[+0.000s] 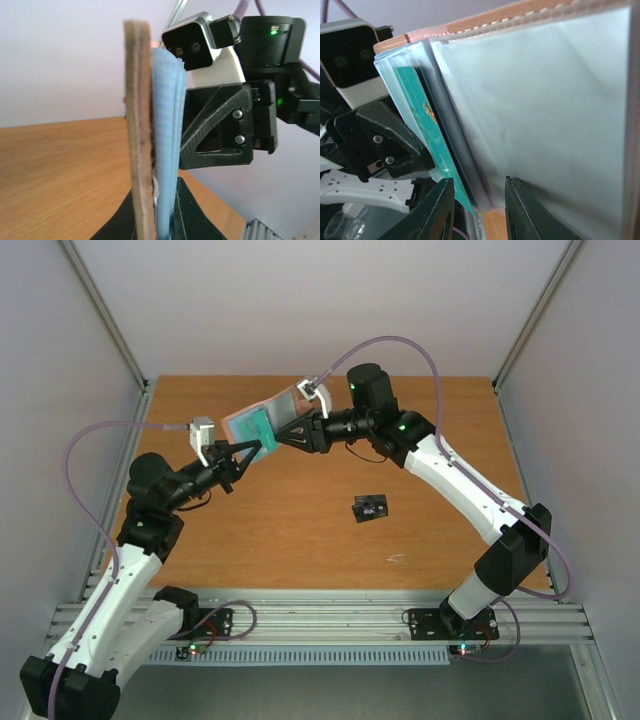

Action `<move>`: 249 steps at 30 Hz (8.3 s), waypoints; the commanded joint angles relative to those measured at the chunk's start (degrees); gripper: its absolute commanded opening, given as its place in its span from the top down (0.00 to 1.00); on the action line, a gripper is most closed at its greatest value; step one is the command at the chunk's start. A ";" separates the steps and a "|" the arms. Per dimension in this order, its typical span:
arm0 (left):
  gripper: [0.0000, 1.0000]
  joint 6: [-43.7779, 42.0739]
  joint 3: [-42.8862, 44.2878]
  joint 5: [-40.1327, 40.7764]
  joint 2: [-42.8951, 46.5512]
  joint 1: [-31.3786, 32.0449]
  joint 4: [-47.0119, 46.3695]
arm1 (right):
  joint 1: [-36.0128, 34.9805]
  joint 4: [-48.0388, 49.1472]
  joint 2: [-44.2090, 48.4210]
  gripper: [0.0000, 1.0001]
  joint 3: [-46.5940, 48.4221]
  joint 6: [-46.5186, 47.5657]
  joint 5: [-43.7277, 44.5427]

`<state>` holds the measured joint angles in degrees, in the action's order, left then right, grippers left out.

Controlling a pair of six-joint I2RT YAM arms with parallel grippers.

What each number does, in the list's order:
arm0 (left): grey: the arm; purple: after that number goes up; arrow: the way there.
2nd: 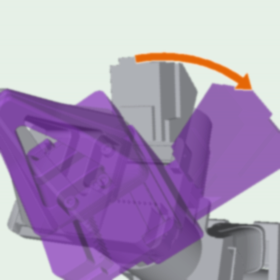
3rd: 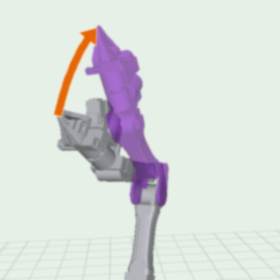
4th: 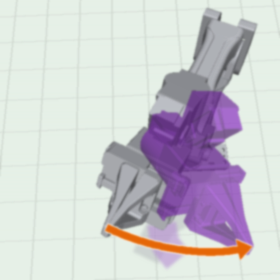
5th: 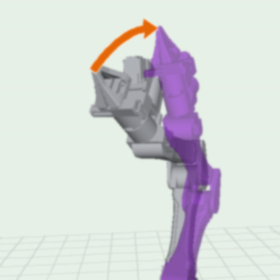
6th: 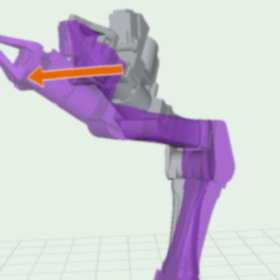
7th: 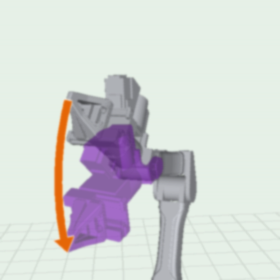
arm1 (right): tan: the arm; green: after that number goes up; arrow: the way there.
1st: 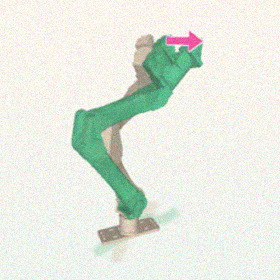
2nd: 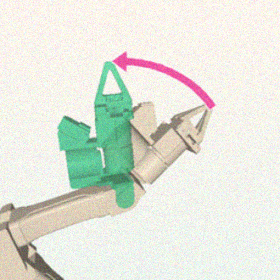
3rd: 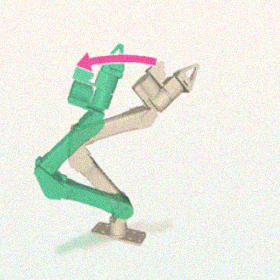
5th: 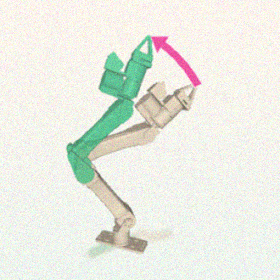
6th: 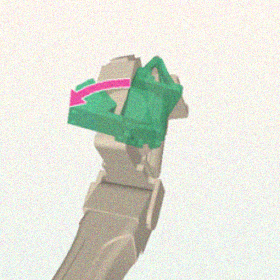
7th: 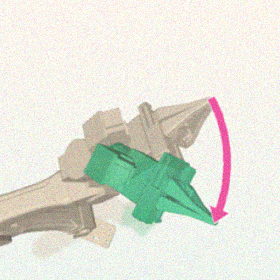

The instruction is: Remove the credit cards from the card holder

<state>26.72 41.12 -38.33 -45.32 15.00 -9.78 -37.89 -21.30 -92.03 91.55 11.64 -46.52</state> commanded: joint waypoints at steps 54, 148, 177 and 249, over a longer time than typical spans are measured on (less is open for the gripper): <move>0.73 4.59 -2.01 -14.61 1.29 0.11 -11.22 | 3.48 -11.54 1.49 0.99 6.87 14.13 -22.10; 1.00 3.79 -2.42 -10.26 0.27 0.16 -10.26 | 0.14 -2.69 5.06 0.77 1.81 6.85 -14.95; 0.95 6.11 -2.72 -10.59 0.26 0.23 -12.36 | -2.18 -12.67 3.74 0.88 5.58 14.79 -14.90; 0.96 -3.03 -5.36 36.62 3.51 -0.49 13.13 | -6.64 -61.30 -22.07 0.99 14.07 56.00 28.93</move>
<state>24.95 36.38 -3.62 -43.18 14.74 5.26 -43.20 -78.98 -111.98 102.17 61.82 -19.11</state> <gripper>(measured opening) 0.085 0.016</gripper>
